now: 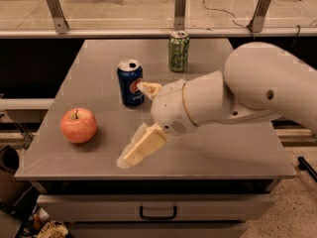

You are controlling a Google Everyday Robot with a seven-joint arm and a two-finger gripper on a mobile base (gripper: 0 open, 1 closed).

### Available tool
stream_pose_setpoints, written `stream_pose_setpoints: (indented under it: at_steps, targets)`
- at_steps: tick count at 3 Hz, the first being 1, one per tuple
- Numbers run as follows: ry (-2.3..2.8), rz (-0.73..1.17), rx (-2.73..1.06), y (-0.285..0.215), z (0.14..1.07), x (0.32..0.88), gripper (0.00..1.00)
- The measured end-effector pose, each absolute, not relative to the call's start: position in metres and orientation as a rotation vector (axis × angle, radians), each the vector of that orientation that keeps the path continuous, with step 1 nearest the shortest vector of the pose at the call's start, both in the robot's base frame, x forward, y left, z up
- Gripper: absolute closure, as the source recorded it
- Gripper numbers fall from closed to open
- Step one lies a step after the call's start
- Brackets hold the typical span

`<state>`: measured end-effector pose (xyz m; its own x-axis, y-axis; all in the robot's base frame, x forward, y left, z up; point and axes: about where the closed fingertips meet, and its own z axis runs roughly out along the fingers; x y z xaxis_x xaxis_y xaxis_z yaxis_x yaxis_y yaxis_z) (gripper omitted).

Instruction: Pick apple

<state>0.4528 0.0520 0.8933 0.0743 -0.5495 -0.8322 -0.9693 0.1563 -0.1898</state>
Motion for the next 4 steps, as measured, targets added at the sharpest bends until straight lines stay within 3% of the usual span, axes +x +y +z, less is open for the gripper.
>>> stream_pose_setpoints:
  at_steps: [4]
  targets:
    - [1.525, 0.773, -1.502, 0.156, 0.880, 0.452, 0.00]
